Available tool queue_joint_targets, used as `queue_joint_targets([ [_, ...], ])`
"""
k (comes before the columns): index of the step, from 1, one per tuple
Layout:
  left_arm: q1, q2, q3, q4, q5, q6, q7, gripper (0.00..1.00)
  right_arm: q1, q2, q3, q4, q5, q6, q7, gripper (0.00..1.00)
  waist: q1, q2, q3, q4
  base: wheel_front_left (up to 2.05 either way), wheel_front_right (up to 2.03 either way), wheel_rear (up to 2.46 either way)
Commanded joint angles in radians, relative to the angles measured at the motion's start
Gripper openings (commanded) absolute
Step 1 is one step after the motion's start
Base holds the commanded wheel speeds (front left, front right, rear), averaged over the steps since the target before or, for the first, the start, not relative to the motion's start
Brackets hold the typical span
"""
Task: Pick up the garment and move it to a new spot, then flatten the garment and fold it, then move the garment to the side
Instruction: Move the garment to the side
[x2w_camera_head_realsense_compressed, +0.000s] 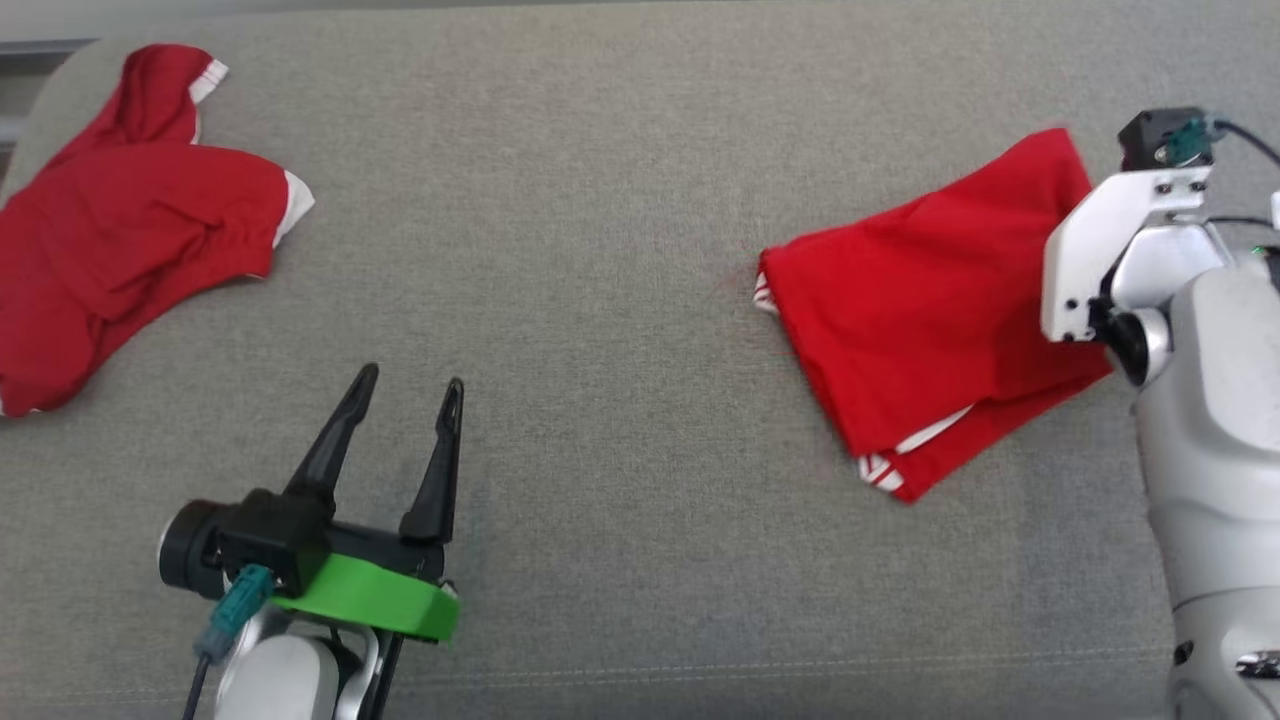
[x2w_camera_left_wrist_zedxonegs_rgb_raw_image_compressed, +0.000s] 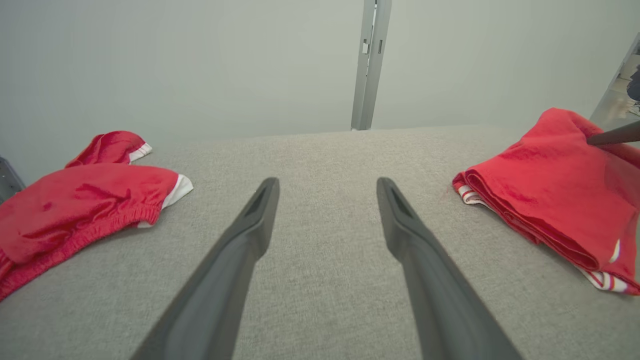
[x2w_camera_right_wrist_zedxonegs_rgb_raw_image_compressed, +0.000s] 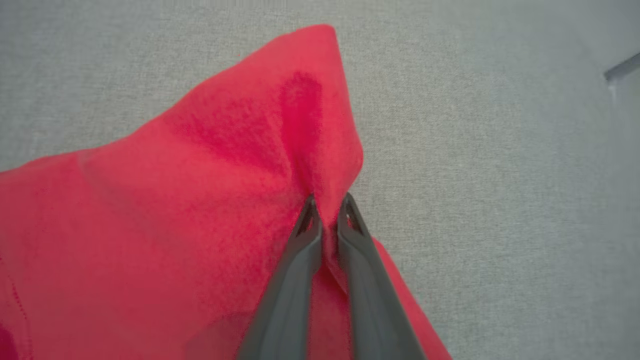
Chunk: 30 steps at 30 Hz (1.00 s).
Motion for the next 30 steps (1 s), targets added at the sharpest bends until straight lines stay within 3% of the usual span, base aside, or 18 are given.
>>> queue_joint_targets([
  [1, -0.040, 0.012, -0.009, -0.029, 0.016, 0.000, 0.010, 1.00, -0.036, -0.036, -0.001, 0.019, -0.032, -0.001, -0.015, 0.00, 0.0000, 0.0000, 0.094, -0.071, 0.00, 0.00, 0.00],
  [15, -0.057, 0.088, -0.031, -0.251, 0.048, 0.007, 0.128, 1.00, -0.176, -0.229, -0.060, 0.106, -0.137, -0.002, -0.105, 0.00, 0.0000, 0.0000, 0.223, -0.155, 0.00, 0.00, 0.00],
  [30, -0.080, 0.121, -0.087, -0.357, 0.054, -0.002, 0.195, 1.00, -0.252, -0.374, -0.172, 0.170, -0.281, -0.002, -0.277, 0.00, 0.0000, 0.0000, 0.332, -0.135, 0.00, 0.00, 0.00],
])
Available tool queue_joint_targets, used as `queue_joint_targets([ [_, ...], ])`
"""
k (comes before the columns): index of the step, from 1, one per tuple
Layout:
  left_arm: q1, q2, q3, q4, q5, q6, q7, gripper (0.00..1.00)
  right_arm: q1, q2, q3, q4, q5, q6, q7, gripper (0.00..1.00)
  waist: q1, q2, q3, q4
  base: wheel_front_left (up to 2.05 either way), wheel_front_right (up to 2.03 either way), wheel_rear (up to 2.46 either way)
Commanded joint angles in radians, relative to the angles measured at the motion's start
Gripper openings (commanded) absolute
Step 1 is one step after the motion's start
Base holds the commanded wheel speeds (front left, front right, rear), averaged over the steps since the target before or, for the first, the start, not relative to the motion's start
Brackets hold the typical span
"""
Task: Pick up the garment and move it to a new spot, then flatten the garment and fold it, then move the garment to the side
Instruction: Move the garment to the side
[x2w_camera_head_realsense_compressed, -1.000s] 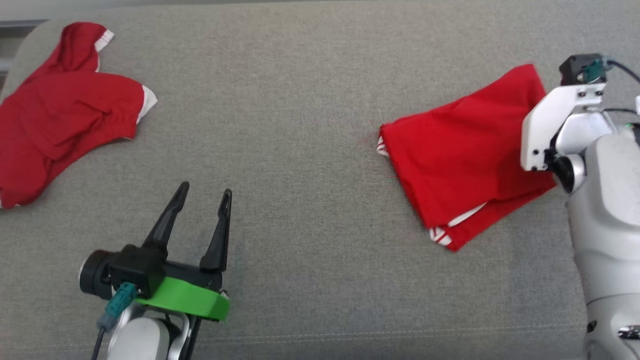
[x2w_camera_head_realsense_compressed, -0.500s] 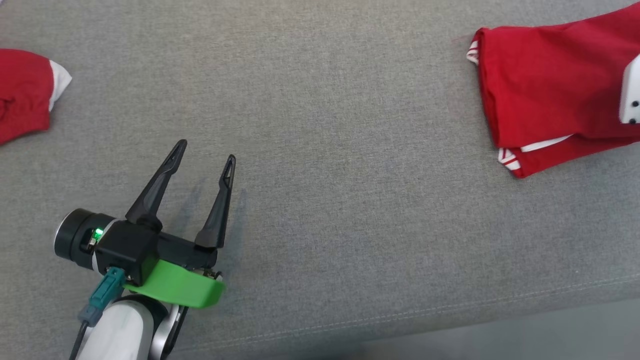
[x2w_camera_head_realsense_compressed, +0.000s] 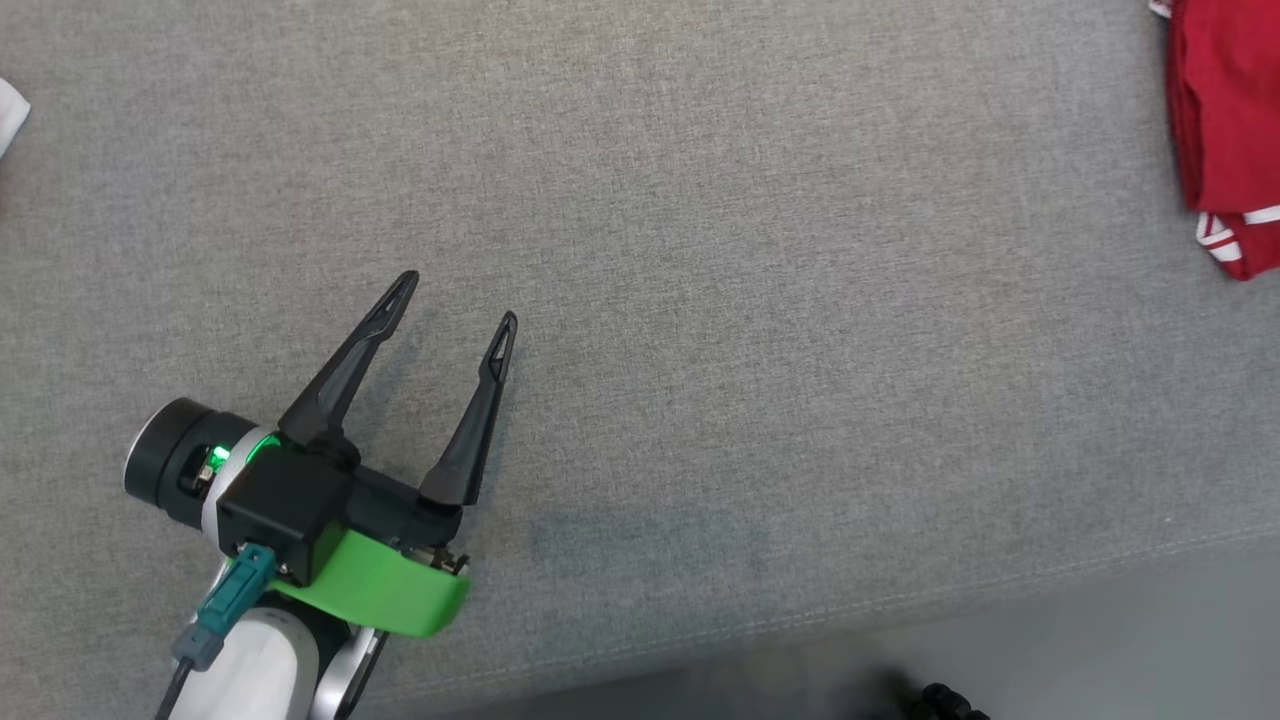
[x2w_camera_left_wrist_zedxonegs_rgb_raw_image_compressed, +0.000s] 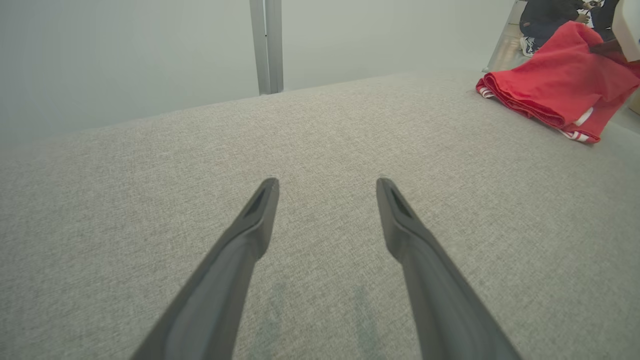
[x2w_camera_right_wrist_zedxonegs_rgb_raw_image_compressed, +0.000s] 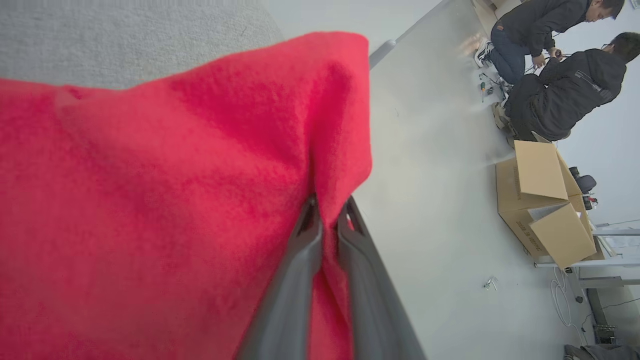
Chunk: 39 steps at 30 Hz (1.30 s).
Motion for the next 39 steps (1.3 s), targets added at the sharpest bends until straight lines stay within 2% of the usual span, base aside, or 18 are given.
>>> queue_joint_targets([
  [1, -0.020, 0.009, 0.001, -0.004, 0.004, -0.002, 0.001, 1.00, -0.018, 0.003, -0.017, 0.003, -0.010, -0.002, -0.021, 0.21, 0.0000, 0.0000, 0.022, 0.014, 0.00, 0.00, 0.00],
  [2, -0.021, 0.008, -0.001, -0.005, 0.003, -0.001, 0.002, 1.00, -0.017, 0.004, -0.023, 0.006, -0.028, -0.002, -0.036, 0.85, 0.0000, 0.0000, 0.025, 0.017, 0.00, 0.00, 0.00],
  [3, -0.023, 0.007, -0.004, -0.002, 0.002, -0.001, 0.001, 1.00, -0.015, 0.002, -0.036, 0.013, -0.043, -0.002, -0.044, 1.00, 0.0000, 0.0000, 0.027, 0.021, 0.00, 0.00, 0.00],
  [8, -0.031, -0.010, -0.014, 0.032, -0.013, 0.001, -0.025, 1.00, 0.015, 0.024, -0.075, 0.034, -0.106, -0.002, -0.119, 1.00, 0.0000, 0.0000, -0.007, 0.048, 0.00, 0.00, 0.00],
  [15, 0.004, -0.040, -0.011, 0.128, -0.051, 0.012, -0.072, 1.00, 0.098, 0.089, -0.077, 0.069, -0.103, -0.002, -0.283, 1.00, 0.0000, 0.0000, -0.150, 0.085, 0.00, 0.00, 0.00],
  [22, 0.064, -0.070, 0.013, 0.250, -0.105, 0.045, -0.088, 1.00, 0.220, 0.160, -0.059, 0.087, -0.031, -0.002, -0.427, 1.00, 0.0000, 0.0000, -0.347, 0.106, 0.00, 0.00, 0.00],
  [27, 0.104, -0.101, 0.054, 0.332, -0.163, 0.086, -0.091, 1.00, 0.312, 0.217, -0.037, 0.077, 0.053, -0.002, -0.496, 1.00, 0.0000, 0.0000, -0.467, 0.118, 0.00, 0.00, 0.00],
  [30, 0.114, -0.103, 0.064, 0.366, -0.165, 0.099, -0.090, 1.00, 0.349, 0.228, -0.017, 0.064, 0.079, -0.002, -0.510, 1.00, 0.0000, 0.0000, -0.506, 0.127, 0.00, 0.00, 0.00],
  [39, 0.124, -0.112, 0.117, 0.481, -0.205, 0.155, -0.105, 1.00, 0.498, 0.331, 0.086, -0.064, 0.228, -0.002, -0.521, 1.00, 0.0000, 0.0000, -0.612, 0.169, 0.00, 0.00, 0.00],
])
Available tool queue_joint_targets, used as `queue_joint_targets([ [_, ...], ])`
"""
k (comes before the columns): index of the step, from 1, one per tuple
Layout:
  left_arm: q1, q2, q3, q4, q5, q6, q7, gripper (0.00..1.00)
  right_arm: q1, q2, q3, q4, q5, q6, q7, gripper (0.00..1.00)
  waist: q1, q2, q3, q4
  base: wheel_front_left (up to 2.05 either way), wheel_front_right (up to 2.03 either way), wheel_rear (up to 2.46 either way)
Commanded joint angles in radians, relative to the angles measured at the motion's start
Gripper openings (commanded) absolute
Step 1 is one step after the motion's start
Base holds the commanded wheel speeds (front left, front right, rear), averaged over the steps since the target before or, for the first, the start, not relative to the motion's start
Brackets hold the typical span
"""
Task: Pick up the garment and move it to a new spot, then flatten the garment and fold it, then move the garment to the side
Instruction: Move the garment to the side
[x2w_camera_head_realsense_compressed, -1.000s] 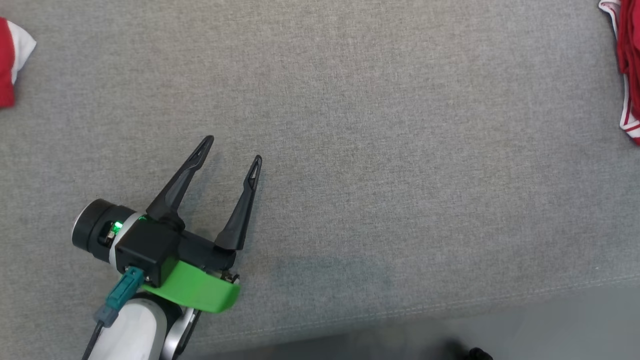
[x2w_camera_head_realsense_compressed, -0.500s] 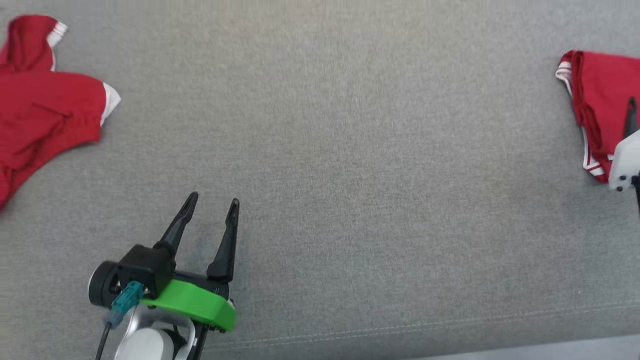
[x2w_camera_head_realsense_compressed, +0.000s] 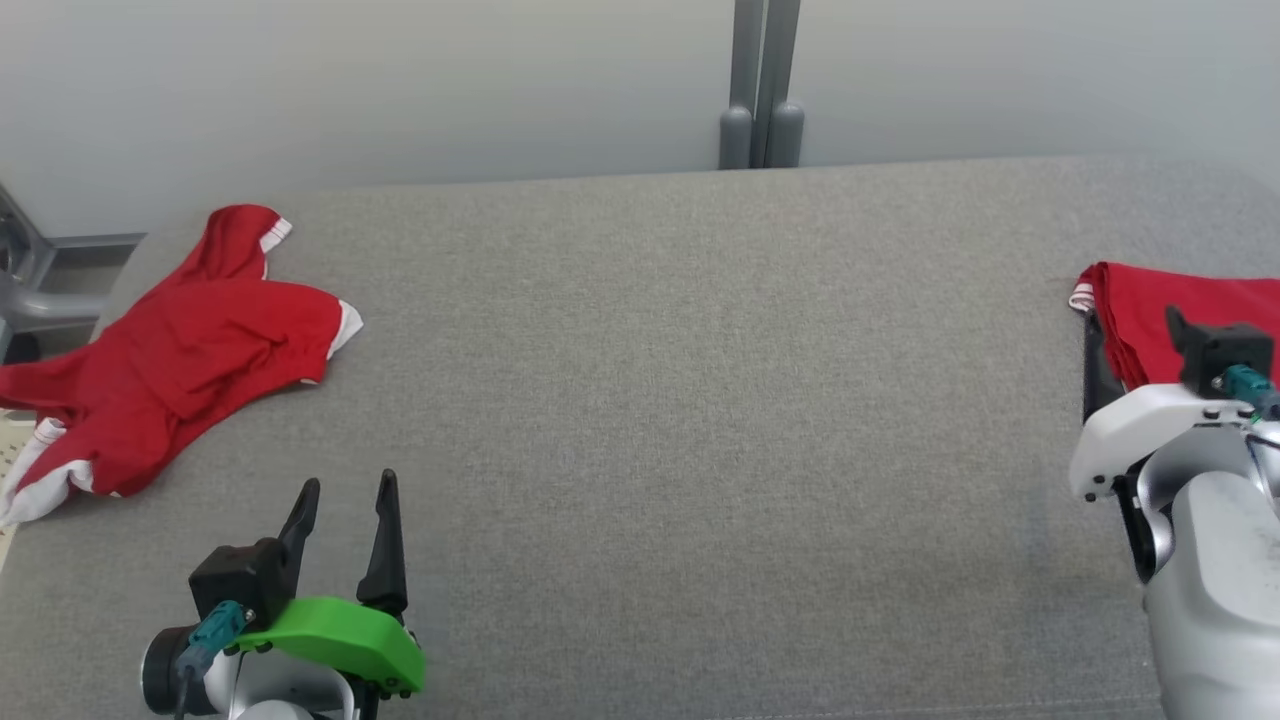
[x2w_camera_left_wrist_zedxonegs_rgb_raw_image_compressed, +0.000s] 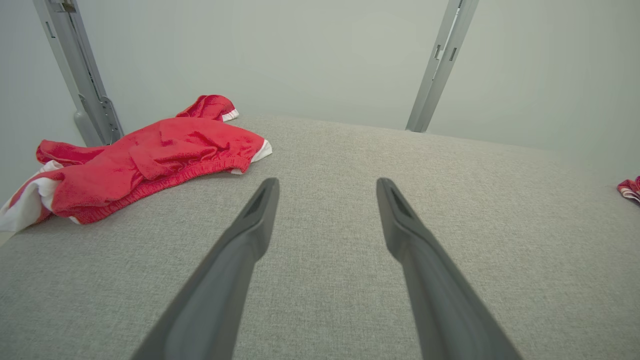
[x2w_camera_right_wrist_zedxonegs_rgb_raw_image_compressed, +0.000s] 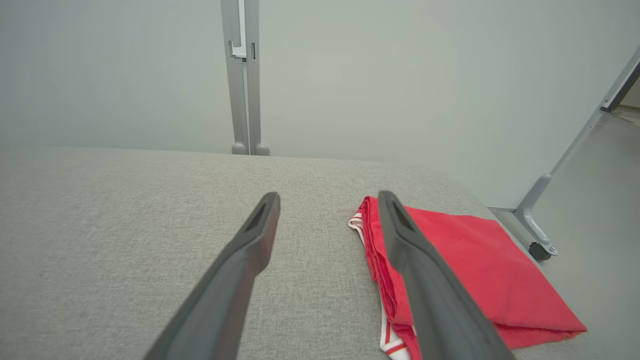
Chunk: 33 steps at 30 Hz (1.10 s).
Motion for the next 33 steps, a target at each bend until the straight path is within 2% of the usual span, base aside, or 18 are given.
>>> queue_joint_targets([
  [1, 0.003, 0.009, 0.011, 0.015, -0.013, 0.008, 0.000, 1.00, 0.039, 0.015, 0.020, -0.024, 0.029, -0.002, 0.003, 1.00, 0.0001, 0.0000, -0.084, 0.049, 0.00, 0.00, 0.00],
  [10, -0.015, 0.030, 0.040, 0.078, -0.045, -0.018, -0.034, 1.00, 0.221, 0.064, 0.113, -0.171, 0.147, -0.002, 0.041, 1.00, 0.0001, 0.0000, -0.126, 0.093, 0.00, 0.00, 0.00],
  [16, 0.021, 0.047, 0.050, 0.109, -0.050, -0.042, -0.078, 1.00, 0.351, 0.100, 0.176, -0.285, 0.203, -0.002, 0.050, 1.00, 0.0001, 0.0000, -0.135, 0.091, 0.00, 0.00, 0.00],
  [23, 0.080, 0.064, 0.035, 0.070, 0.007, -0.057, -0.109, 1.00, 0.457, 0.118, 0.166, -0.367, 0.224, -0.002, 0.030, 1.00, 0.0001, 0.0000, -0.148, 0.077, 0.00, 0.00, 0.00],
  [33, 0.115, 0.062, 0.039, 0.081, 0.026, -0.062, -0.113, 1.00, 0.519, 0.122, 0.164, -0.393, 0.270, -0.002, 0.061, 1.00, 0.0001, 0.0000, -0.145, 0.065, 0.00, 0.00, 0.00],
])
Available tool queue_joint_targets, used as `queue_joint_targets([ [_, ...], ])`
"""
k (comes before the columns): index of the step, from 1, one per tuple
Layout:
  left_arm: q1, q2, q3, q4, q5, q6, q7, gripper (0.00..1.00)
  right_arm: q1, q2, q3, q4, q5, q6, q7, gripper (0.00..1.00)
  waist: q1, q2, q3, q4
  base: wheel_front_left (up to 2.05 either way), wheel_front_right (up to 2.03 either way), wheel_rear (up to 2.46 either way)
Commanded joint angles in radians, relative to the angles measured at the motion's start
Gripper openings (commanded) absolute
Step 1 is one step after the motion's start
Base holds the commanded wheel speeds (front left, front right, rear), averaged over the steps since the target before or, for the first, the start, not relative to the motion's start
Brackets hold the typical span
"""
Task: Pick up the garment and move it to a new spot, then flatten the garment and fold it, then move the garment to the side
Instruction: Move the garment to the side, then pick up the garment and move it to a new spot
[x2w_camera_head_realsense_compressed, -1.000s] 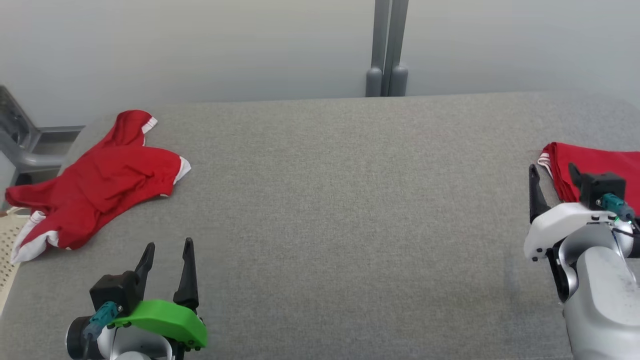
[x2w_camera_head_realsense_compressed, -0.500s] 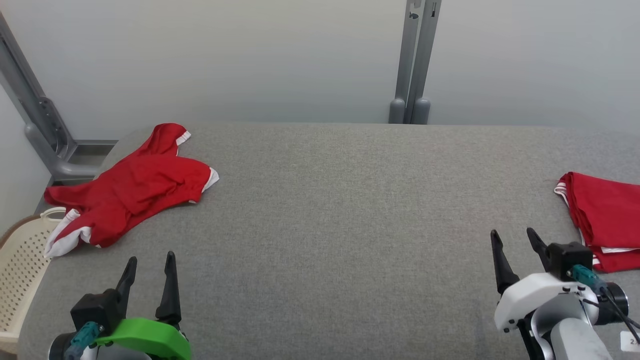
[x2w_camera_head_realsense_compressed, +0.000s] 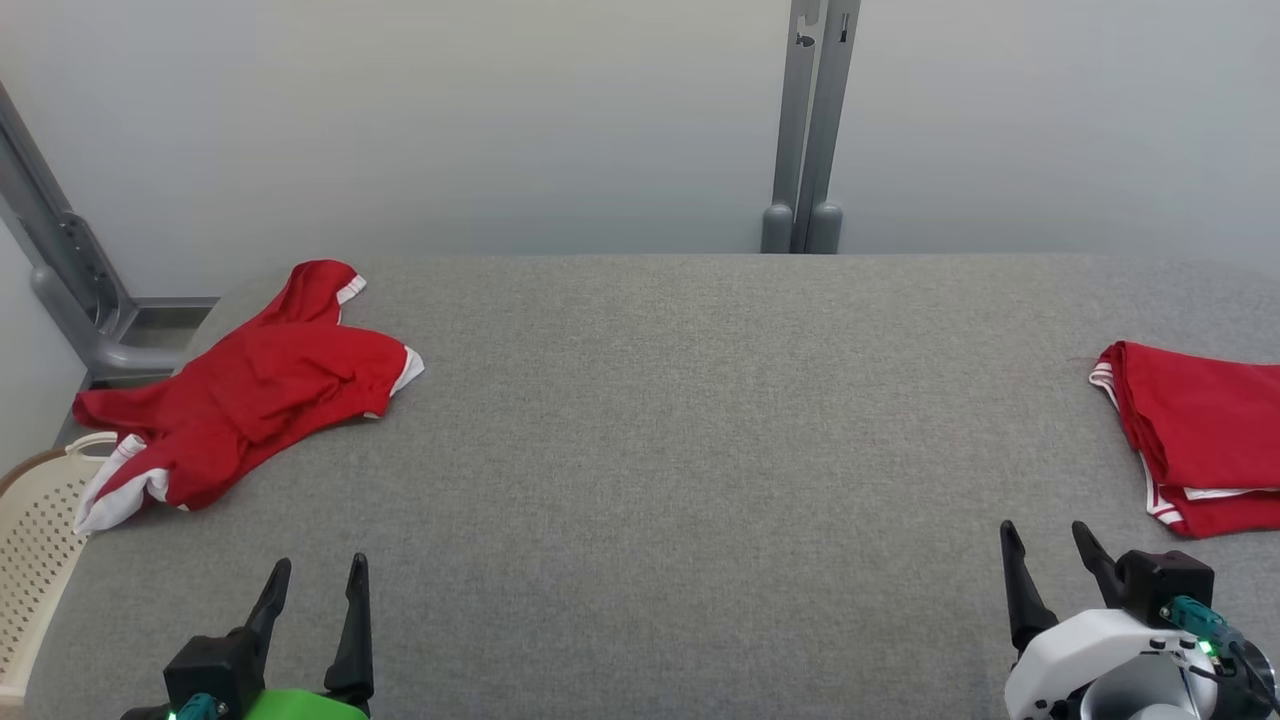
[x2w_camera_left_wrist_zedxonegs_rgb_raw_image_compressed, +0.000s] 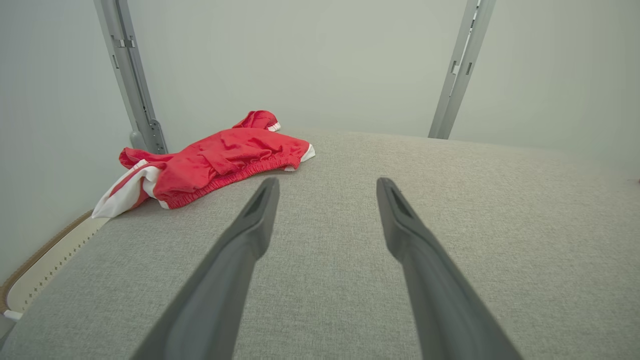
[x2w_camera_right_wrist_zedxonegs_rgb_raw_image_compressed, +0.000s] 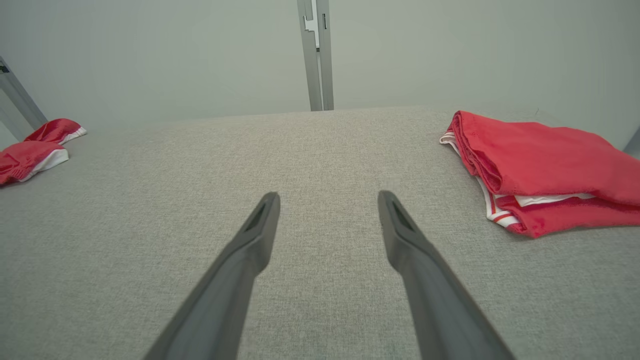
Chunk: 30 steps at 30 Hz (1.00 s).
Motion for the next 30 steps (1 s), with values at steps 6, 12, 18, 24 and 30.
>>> queue_joint_targets([
  [6, 0.002, 0.002, -0.003, 0.009, 0.005, -0.004, -0.005, 1.00, 0.019, 0.000, 0.007, -0.014, 0.021, -0.002, 0.009, 1.00, 0.0001, 0.0000, 0.005, 0.004, 0.00, 0.00, 0.00],
  [12, -0.013, 0.013, -0.009, 0.008, 0.011, -0.002, 0.000, 1.00, 0.033, 0.000, 0.025, 0.000, 0.054, -0.002, 0.004, 1.00, 0.0001, 0.0000, 0.007, 0.054, 0.00, 0.00, 0.00],
  [18, -0.002, 0.033, -0.007, -0.003, 0.008, 0.002, 0.013, 1.00, 0.034, 0.000, 0.056, 0.011, 0.080, -0.001, -0.010, 1.00, 0.0001, 0.0000, 0.010, 0.142, 0.00, 0.00, 0.00],
  [24, 0.011, 0.053, -0.008, -0.023, 0.009, 0.008, 0.035, 1.00, 0.022, 0.000, 0.100, 0.028, 0.091, -0.001, -0.027, 1.00, 0.0001, 0.0000, 0.006, 0.249, 0.00, 0.00, 0.00],
  [30, 0.029, 0.068, -0.004, -0.046, 0.001, 0.017, 0.054, 1.00, 0.004, -0.001, 0.140, 0.051, 0.112, -0.001, -0.042, 1.00, 0.0001, 0.0000, -0.001, 0.340, 0.00, 0.00, 0.00],
])
